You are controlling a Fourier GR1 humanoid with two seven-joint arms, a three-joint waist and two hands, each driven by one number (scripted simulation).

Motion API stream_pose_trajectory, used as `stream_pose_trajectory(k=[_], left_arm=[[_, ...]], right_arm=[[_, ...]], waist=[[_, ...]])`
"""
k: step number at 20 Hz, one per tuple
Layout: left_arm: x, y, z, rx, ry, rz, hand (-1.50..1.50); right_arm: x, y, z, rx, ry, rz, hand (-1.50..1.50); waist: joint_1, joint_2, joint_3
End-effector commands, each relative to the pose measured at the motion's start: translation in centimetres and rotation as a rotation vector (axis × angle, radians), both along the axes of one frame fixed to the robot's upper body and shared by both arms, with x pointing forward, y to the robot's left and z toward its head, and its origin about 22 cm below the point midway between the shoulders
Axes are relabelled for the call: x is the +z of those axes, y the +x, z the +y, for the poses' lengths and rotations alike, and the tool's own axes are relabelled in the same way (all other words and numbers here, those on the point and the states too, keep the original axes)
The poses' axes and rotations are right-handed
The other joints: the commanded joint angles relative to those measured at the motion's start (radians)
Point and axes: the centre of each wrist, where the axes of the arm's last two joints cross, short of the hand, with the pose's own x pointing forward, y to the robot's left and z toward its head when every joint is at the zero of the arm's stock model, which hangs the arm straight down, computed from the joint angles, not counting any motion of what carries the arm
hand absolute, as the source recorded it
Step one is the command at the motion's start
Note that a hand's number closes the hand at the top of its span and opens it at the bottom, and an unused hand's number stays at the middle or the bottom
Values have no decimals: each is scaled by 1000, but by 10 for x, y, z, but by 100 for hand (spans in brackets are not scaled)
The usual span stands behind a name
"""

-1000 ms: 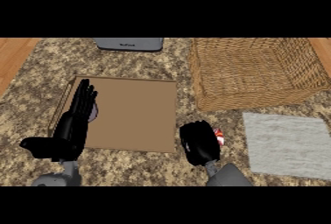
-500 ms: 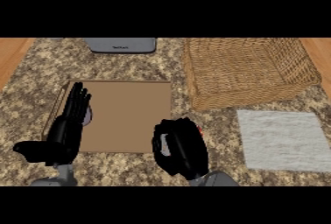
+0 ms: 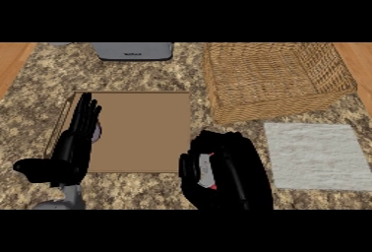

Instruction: Pick the can from the placemat and place it in the basket

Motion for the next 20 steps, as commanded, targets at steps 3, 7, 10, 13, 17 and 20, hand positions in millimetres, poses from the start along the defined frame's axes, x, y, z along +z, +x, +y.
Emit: stream_pose_trajectory(k=[3,7,10,13,17,20], left_arm=[[-13,-15,-27,-3,-27,11,0],[10,-4,0,-10,-11,14,0],[-10,-17,5,-13,-1,-11,0],[3,-6,4,8,5,-18,0],[1,-11,-9,-3,1,2,0],[-6,4,-18,-1,7,12,0]], right_arm=[[24,15,-10,-149,-76,21,150],[19,30,-60,-210,-173,-31,150],[15,58,-54,-236,-213,-19,150],[11,74,-80,-254,-147,-32,150],[10,92,-110,-283,-141,-17,150],[15,119,-119,-294,-128,-22,150]], waist=[[5,1,0],[2,2,1],[7,3,0],[6,3,0],[6,3,0],[7,4,0]])
